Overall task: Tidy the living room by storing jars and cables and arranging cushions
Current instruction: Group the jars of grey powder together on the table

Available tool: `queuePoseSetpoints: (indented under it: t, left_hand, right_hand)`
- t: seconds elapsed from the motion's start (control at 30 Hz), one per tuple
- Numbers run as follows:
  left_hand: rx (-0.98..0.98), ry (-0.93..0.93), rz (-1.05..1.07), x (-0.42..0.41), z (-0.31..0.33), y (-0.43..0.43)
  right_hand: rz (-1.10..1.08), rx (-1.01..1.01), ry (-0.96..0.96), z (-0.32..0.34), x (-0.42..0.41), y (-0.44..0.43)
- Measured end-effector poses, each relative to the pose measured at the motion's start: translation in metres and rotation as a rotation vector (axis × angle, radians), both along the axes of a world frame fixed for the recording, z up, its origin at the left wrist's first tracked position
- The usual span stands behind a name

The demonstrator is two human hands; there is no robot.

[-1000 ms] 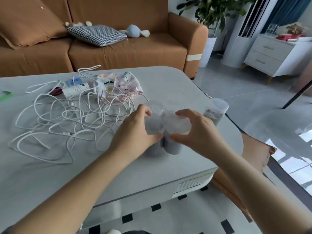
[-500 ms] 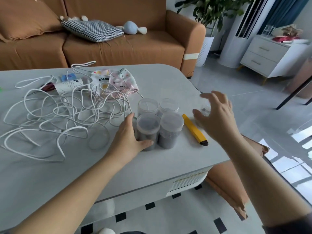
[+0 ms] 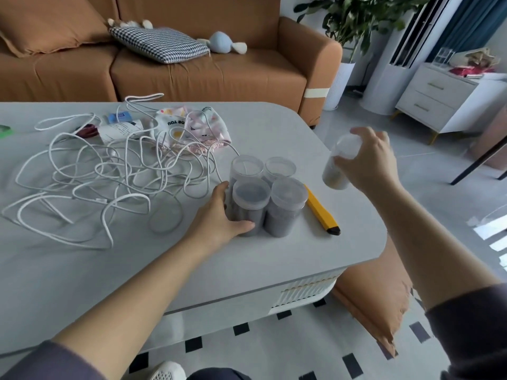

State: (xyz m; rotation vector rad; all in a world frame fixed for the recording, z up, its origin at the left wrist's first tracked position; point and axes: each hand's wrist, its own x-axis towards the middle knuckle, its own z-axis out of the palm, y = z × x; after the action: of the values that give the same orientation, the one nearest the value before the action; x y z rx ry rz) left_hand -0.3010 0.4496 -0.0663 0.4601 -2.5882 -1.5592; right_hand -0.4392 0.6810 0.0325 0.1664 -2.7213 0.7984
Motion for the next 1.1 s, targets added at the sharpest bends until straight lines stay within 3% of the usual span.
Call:
queuePoseSetpoints:
  t: [0.23, 0.43, 0.6, 0.83, 0.97, 1.03, 1.1]
  left_hand:
    - [0.071, 0.031, 0.014, -0.005, -0.004, 0.005]
    - [0.090, 0.028, -0.003, -0.004, -0.004, 0.005]
    - [0.194, 0.025, -0.016, -0.003, -0.004, 0.005]
    - [0.351, 0.042, 0.029, -0.007, -0.009, 0.007]
    - [0.441, 0.018, 0.157, -0.011, -0.007, 0.009]
    - [0.516, 0.041, 0.261, -0.013, -0.005, 0.011]
    - [0.544, 0.136, 0.323, -0.014, 0.001, 0.014]
  right_hand:
    - [0.269, -0.006, 0.069, 0.070, 0.055, -0.025]
    - [0.508, 0.103, -0.081, 0.087, 0.096, -0.030]
    - [0.604, 0.232, -0.186, 0.054, 0.110, -0.036]
    - [0.631, 0.329, -0.076, -0.003, 0.112, -0.040]
    - [0.643, 0.389, 0.059, -0.025, 0.114, -0.039]
    - [0.652, 0.365, 0.101, -0.034, 0.112, -0.033]
    - [0.644, 0.155, 0.119, -0.042, 0.110, -0.025]
